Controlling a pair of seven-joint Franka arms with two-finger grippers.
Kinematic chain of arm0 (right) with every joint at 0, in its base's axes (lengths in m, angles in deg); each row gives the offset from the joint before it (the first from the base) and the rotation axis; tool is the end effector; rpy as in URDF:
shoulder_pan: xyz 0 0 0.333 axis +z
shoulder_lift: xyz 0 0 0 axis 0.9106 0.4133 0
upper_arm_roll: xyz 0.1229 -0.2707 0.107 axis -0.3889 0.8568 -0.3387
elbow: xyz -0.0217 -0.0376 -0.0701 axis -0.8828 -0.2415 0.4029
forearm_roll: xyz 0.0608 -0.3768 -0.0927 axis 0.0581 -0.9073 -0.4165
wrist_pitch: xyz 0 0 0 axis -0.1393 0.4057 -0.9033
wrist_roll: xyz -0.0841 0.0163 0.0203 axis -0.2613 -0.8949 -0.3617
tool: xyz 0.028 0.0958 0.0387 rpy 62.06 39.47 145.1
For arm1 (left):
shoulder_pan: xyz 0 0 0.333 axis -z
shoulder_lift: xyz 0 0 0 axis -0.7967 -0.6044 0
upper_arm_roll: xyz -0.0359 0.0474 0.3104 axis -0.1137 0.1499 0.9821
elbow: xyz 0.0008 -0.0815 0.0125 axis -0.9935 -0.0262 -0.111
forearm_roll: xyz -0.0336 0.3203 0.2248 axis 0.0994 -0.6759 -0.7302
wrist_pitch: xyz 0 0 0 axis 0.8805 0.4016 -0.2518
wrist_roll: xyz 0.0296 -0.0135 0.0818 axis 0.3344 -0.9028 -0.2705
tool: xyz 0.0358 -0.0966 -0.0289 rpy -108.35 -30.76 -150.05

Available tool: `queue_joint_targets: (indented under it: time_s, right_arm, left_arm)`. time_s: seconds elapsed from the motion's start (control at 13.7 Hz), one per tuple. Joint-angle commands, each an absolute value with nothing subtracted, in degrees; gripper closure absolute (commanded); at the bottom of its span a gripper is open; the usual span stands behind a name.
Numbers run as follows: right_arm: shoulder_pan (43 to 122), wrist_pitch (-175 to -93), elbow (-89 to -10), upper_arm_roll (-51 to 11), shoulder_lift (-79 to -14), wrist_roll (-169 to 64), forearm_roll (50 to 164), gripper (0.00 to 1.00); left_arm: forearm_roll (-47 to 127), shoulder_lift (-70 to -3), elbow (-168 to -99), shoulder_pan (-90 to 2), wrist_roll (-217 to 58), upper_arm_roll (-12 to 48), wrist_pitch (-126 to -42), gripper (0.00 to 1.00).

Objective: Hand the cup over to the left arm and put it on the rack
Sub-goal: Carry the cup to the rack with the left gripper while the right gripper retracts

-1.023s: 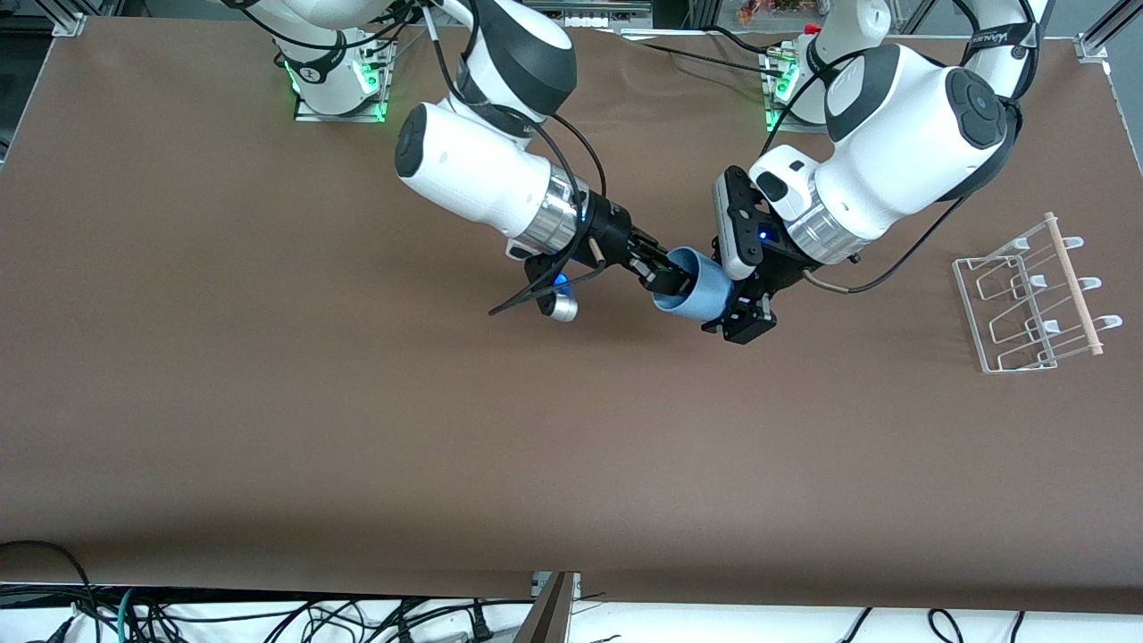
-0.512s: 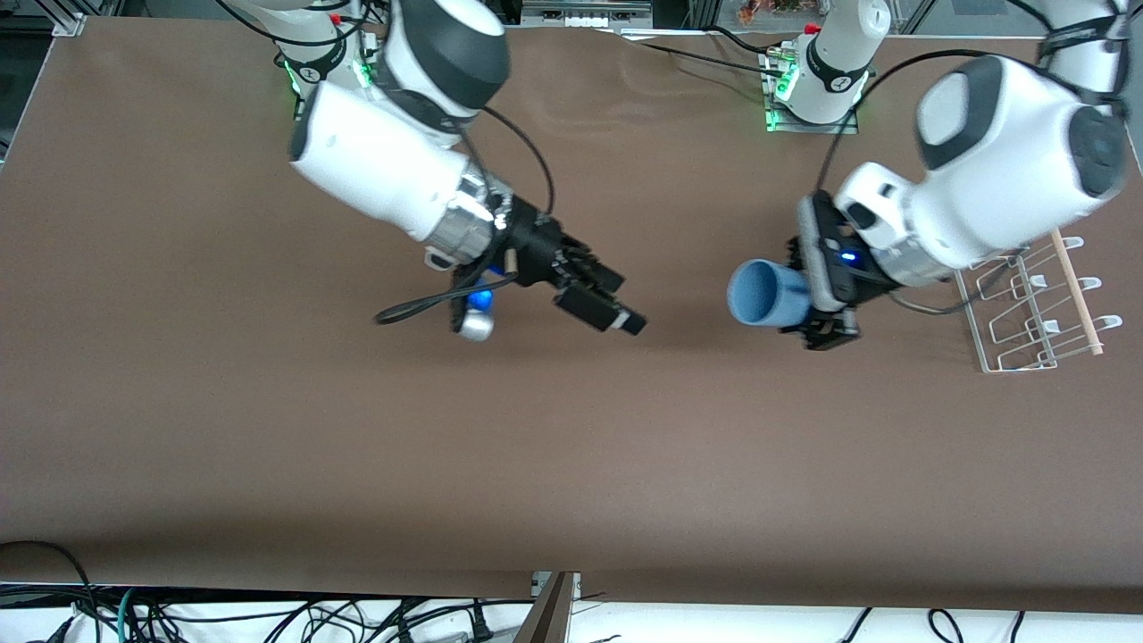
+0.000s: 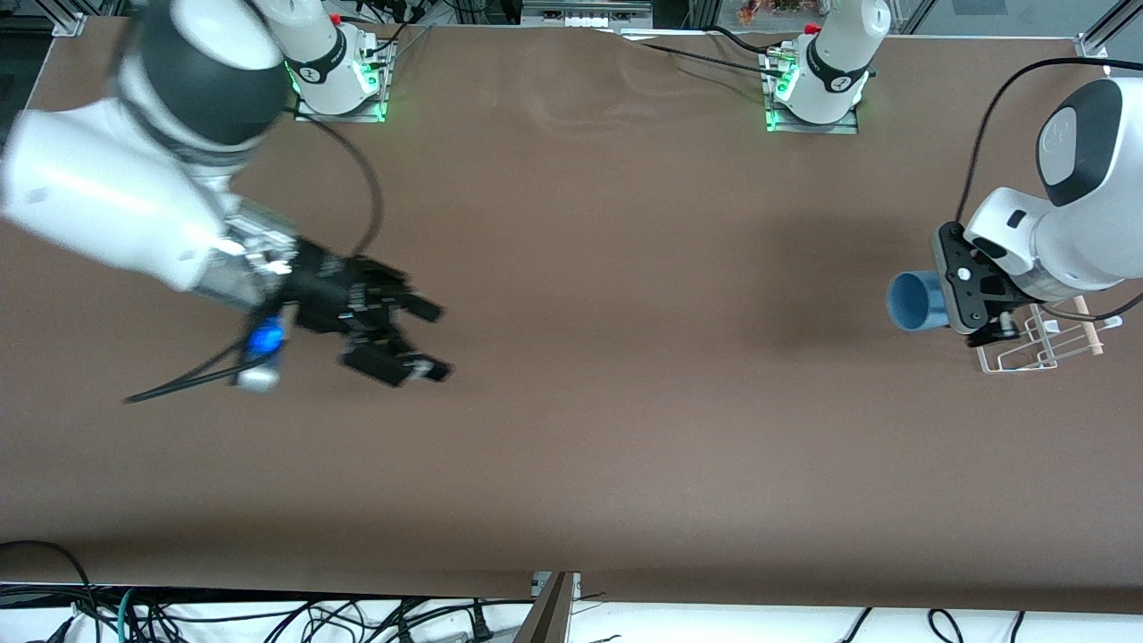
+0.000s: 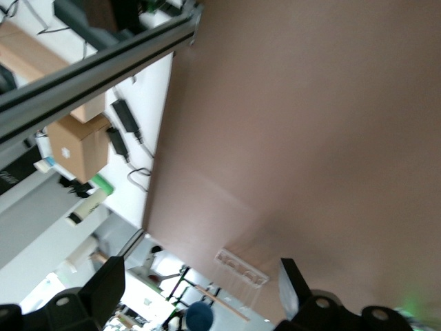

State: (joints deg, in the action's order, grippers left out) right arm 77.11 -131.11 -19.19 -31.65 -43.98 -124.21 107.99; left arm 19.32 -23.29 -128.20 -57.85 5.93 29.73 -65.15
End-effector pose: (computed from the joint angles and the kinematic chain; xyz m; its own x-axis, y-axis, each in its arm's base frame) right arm 0.6797 0.2397 0.5772 0.5501 -0.6621 -0.5090 -0.8238 -0.3306 -0.4604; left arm 0.6115 0.0092 0.4753 0.1103 -0.9744 -0.1961 -0.9837 -0.1353 0.1188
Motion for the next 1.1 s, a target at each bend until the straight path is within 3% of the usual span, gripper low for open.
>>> queue_joint_targets:
  time_s: [0.0, 0.44, 0.73, 1.02]
  right_arm:
    - [77.2, -123.7, -21.9, -27.1, -47.9, -117.0, 108.1, 0.01]
    - [77.1, -97.8, -22.7, -8.9, -48.0, -79.5, 107.6, 0.02]
    - [76.9, -100.2, -24.0, -6.8, -48.0, -68.1, 89.6, 0.01]
    - [76.0, -99.9, -25.7, -5.8, -49.5, -54.7, 88.7, 0.01]
  left_arm:
    - [6.6, -22.4, -130.6, -58.8, 5.9, 29.0, -63.0, 1.00]
    - [-23.3, -21.4, -143.4, -60.5, 4.3, 26.0, -62.5, 1.00]
    - [-43.5, -21.5, -153.9, -62.1, -4.7, 24.4, -63.7, 1.00]
    - [-52.1, -21.3, -161.4, -64.5, -14.3, 24.3, -64.2, 1.00]
